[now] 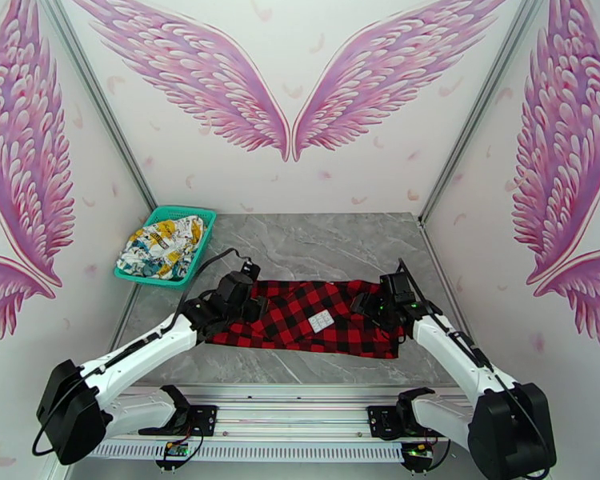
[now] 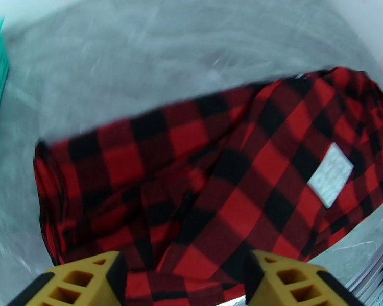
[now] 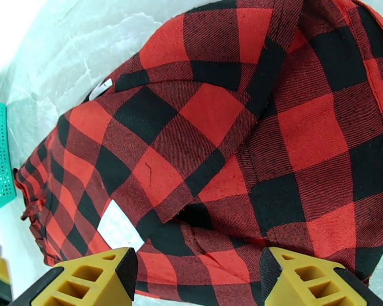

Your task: Fold and stack the mixed laundry pile

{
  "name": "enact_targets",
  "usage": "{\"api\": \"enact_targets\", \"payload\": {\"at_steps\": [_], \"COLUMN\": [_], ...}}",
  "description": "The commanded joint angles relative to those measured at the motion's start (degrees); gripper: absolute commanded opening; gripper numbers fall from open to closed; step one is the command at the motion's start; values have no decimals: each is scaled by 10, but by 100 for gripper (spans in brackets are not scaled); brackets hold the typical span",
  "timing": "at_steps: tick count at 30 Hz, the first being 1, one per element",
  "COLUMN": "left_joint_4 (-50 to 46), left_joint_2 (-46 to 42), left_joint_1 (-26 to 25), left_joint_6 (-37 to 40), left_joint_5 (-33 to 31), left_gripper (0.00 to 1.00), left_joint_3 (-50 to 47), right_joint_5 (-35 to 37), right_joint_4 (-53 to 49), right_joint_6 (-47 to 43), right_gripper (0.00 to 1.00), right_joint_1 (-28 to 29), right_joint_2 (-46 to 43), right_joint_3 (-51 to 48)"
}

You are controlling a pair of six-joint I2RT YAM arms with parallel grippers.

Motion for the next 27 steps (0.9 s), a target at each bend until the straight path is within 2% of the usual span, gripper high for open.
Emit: {"api": "enact_targets", "payload": {"at_steps": [1,4,9,17,20,24,27], "left_joint_4": [-14,2,21,-8,21,53,56], "left_joint_2": [8,42,117,214,222,235,245], "left_joint_1": [19,26,30,41,44,42,41], "left_joint_6": [-93,-102,-26,-24,-39,-55,-56], "left_joint_5": [30,69,128,76,96,130,136], "left_gripper": [73,76,68,74,63,34,20], "left_joint_3": [-16,-18,7,77,86,98,111], "right_joint_5": [0,-7,-14,-16,-16,-16,-16], "right_joint_4": [3,5,12,19,22,26,27], "right_joint_6": [-10,-14,-18,-24,-27,-28,-31], "right_gripper": [68,68,68,69,69,69,70], "right_joint_1": [-3,-3,-3,-3,-3,-3,-3], "right_joint_2": [3,12,25,34,39,46,51], "right_joint_3": [1,6,6,6,7,8,11]}}
